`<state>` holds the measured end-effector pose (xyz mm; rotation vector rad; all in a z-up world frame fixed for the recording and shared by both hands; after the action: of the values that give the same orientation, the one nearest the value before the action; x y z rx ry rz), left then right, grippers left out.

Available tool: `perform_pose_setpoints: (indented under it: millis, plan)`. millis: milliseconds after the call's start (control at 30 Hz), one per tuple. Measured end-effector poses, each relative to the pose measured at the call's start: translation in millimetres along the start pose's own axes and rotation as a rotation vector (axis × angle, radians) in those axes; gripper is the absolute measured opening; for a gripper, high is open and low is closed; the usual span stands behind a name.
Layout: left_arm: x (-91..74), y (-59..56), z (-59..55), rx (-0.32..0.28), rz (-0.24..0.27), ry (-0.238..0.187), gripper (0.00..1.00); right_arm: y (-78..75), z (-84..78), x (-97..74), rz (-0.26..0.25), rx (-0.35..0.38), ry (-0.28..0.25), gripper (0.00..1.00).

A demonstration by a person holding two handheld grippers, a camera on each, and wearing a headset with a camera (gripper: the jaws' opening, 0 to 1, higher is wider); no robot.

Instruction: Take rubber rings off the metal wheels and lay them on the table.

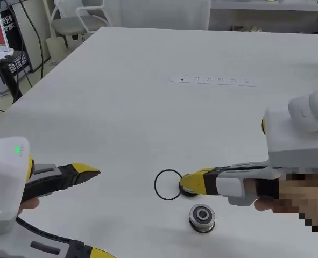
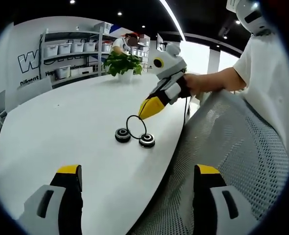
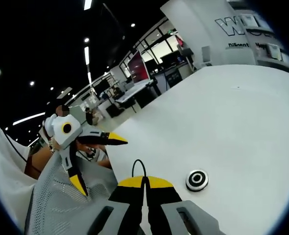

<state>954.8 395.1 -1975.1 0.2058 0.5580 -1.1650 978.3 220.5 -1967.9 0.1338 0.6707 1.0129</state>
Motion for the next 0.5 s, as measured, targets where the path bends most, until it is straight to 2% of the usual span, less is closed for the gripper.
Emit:
perform_pose_setpoints:
  millis: [233, 367, 500]
  plan:
    - [-0.2, -0.3, 0.1, -0.002, -0.002, -0.003, 0.94, 4.3, -11.5, 10.6, -0.011, -0.084, 0.056, 0.0]
    - [-0.4, 0.1, 0.2, -0.002, 0.002, -0.004, 0.93, 1.4, -19.3, 14.9, -0.023, -0.115, 0.09, 0.0]
    - [-0.6, 0.7, 0.0, -0.003, 0.005, -0.005, 0.93, -1.7, -22.7, 17.1, -0.03, -0.128, 0.086, 0.0]
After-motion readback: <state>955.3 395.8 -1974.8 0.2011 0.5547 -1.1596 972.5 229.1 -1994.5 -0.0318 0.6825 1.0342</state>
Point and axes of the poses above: the centre of the closed fingertips' face, and the gripper's own axes: x roughly forward along the fingers, y roughly to its left, z roughly out of its top, the point moved 6 cm from there along -x, roughly backward along the fingers, and after that the axes turned 5 degrees about -x, right-handed, at the moved point
